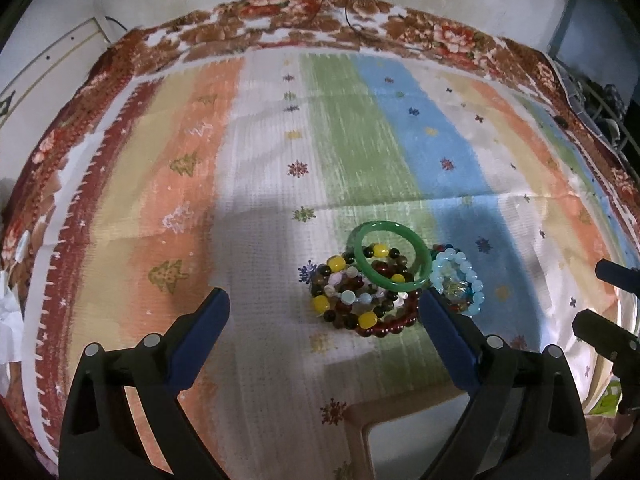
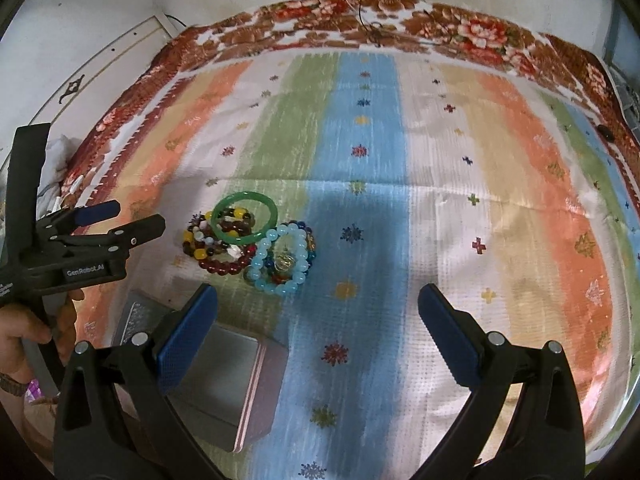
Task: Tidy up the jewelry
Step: 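Grasp the green jade bangle with the left tool while the right tool grasps the light-blue bead bracelet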
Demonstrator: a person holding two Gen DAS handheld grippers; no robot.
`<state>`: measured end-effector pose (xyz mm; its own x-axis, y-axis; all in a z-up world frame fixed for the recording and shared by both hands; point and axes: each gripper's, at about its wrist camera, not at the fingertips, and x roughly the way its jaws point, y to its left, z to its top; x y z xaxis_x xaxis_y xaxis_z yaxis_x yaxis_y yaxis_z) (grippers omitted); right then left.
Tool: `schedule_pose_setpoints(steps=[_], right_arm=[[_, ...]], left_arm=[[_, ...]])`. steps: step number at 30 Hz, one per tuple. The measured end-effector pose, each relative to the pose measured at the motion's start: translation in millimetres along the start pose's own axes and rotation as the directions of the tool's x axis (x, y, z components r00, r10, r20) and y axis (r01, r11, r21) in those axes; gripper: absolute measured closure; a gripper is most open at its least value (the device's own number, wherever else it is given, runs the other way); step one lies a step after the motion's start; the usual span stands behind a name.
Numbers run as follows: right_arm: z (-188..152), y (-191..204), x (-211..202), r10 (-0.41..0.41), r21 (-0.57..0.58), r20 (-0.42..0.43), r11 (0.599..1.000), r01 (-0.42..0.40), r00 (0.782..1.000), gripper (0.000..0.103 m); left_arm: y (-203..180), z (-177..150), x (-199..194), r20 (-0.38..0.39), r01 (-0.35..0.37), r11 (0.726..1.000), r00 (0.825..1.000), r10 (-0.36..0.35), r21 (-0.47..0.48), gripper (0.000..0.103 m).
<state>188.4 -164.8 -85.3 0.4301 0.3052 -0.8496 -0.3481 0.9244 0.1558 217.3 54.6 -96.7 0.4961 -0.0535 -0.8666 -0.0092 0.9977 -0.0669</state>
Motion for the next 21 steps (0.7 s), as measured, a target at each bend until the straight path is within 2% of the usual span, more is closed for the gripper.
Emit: schedule_pose_setpoints(steps=[5,6,11,15,18,21], right_arm=[[7,-3,18,0.028,0.029,-0.051,0.999,-0.026,0.998,0.005],[8,-3,23,0.024,0.029,-0.061,0.999,-0.022,0.998,0.008],[14,-6,45,0.050,0.053,-0.115,0.998,-0.044,0.992,0.017],[17,-8,60,0.062,0.068,-0.153,0.996,-0.052,0.986,0.028],[18,-9,69,0.069,0.074,-0.172,0.996,-0.057,0.983,0.030],[19,-11,77,0.066,0.082,-0.191,0.995,-0.051,0.979,0.038]], left_arm=[[-4,11,16,-0.025,-0.013,1.000,1.000,0.014,0.025,0.014],[-5,14,20,-0.031,-0.011,0.999,0.999,0.012,0.032,0.015],[-6,25,41,-0.085,0.013,0.999,0.996,-0.009,0.048,0.030],[-7,32,59,-0.130,0.027,0.998,0.991,-0.019,0.061,0.038],[-10,35,68,-0.154,0.047,0.996,0.987,-0.036,0.071,0.047],[-15,36,76,-0.173,0.063,0.994,0.984,-0.047,0.091,0.053]])
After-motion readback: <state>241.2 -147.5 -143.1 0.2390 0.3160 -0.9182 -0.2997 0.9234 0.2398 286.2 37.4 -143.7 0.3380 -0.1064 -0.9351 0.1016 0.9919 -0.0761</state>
